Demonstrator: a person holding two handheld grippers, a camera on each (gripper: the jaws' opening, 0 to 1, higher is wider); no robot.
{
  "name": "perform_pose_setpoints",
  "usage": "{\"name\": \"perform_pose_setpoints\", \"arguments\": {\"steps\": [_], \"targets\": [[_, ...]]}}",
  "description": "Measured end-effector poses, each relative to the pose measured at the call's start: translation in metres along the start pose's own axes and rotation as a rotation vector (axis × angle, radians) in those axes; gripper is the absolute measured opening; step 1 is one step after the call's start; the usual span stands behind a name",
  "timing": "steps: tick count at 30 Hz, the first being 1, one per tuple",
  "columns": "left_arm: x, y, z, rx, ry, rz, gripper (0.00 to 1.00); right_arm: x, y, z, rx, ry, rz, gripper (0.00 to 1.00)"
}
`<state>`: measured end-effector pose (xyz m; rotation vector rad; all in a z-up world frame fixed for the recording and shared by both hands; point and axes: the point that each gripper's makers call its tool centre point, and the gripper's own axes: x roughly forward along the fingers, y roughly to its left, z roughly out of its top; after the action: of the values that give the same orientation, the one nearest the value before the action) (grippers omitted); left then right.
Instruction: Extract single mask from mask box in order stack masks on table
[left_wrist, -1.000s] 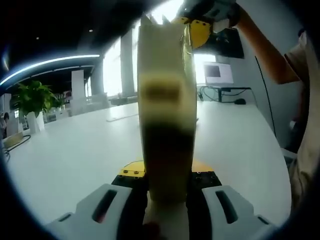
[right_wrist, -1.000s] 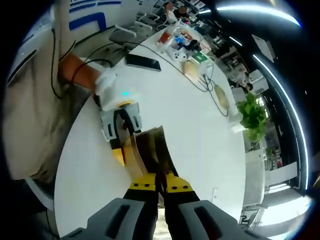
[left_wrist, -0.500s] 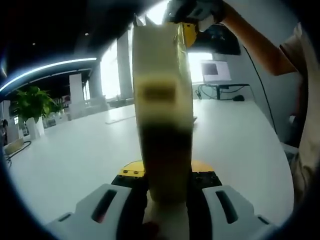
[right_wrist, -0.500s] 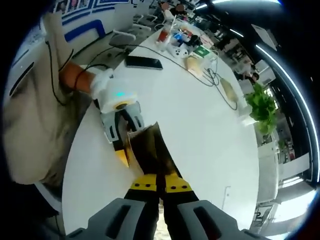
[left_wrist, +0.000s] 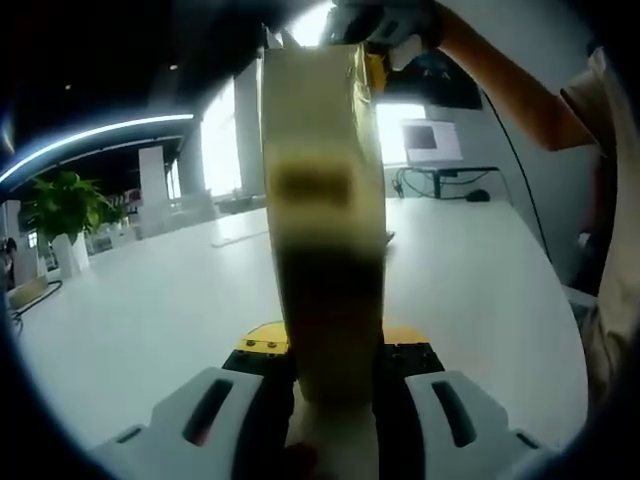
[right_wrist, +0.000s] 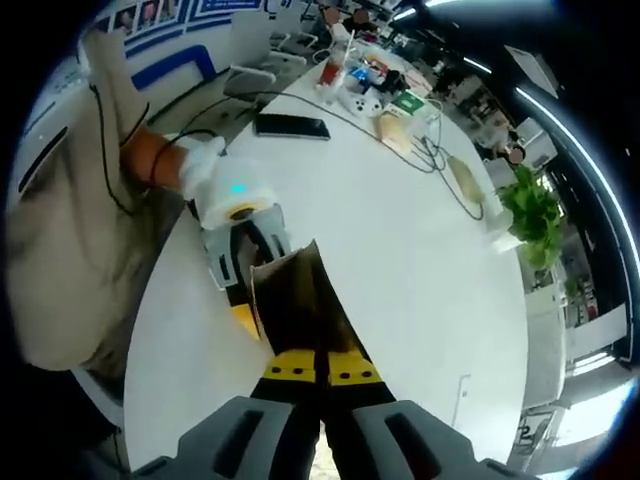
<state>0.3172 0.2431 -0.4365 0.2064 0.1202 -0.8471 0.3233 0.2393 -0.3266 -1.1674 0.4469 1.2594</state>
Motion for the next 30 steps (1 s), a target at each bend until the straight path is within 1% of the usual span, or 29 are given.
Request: {"name": "perform_pose_setpoints", "arguments": {"steps": [8,11,15,20,27,30], "targets": [[0.0,0.0,0.0,-0.002,0.0,-0.002,0.2,-0.004,0.003,-0.001,-0.001,-0.018,-0.017,0.0],[0.0,0.0,-0.001,-0.005,0.002,-0.001,0.2,-0.006,-0.001,-0.001,0.026,-0.041,-0.03,0.0],[0.0,0.001,-0.001,-0.005,0.006,0.001,0.2,-0.011,-0.008,0.001,0.065,-0.089,-0.061,0.0],[0.0,0.0,-0.001,-0.004,0.007,0.0,0.2,-0.013,-0.008,0.002,0.094,-0.126,-0.069,0.0],[0.0,0.001,-0.002,-0.003,0.009,0.001,0.21,-0.026,-0.02,0.01,0.167,-0.236,-0.13,0.0],[0.0,0.001,-0.002,-0.002,0.01,0.001,0.21,-0.029,-0.025,0.012,0.194,-0.272,-0.154,0.0]]}}
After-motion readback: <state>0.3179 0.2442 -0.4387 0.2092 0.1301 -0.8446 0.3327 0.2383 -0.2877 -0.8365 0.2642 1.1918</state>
